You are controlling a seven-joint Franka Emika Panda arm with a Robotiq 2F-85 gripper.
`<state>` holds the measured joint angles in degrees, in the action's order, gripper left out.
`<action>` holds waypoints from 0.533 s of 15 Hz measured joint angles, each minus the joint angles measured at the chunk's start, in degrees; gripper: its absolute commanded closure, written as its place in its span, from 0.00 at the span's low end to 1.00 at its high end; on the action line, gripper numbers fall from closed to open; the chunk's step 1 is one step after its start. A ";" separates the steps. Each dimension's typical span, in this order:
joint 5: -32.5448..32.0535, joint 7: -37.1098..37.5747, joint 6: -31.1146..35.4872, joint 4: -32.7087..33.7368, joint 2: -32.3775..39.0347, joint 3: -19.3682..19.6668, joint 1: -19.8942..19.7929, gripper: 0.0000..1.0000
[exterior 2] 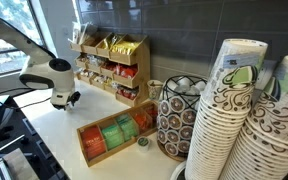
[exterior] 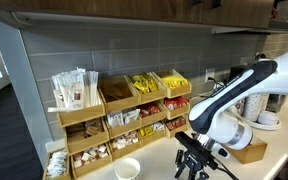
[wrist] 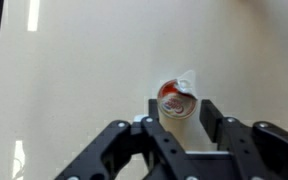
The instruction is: Empty the pod into the cup
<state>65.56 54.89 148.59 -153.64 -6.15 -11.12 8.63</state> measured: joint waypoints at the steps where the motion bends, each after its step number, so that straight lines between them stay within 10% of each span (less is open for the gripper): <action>1: 0.36 -0.22 0.00 0.00 0.02 0.00 0.00 0.79; 8: 1.41 -1.01 0.01 0.43 0.02 0.00 0.00 0.79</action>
<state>66.97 53.88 148.60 -153.21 -6.13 -11.12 8.63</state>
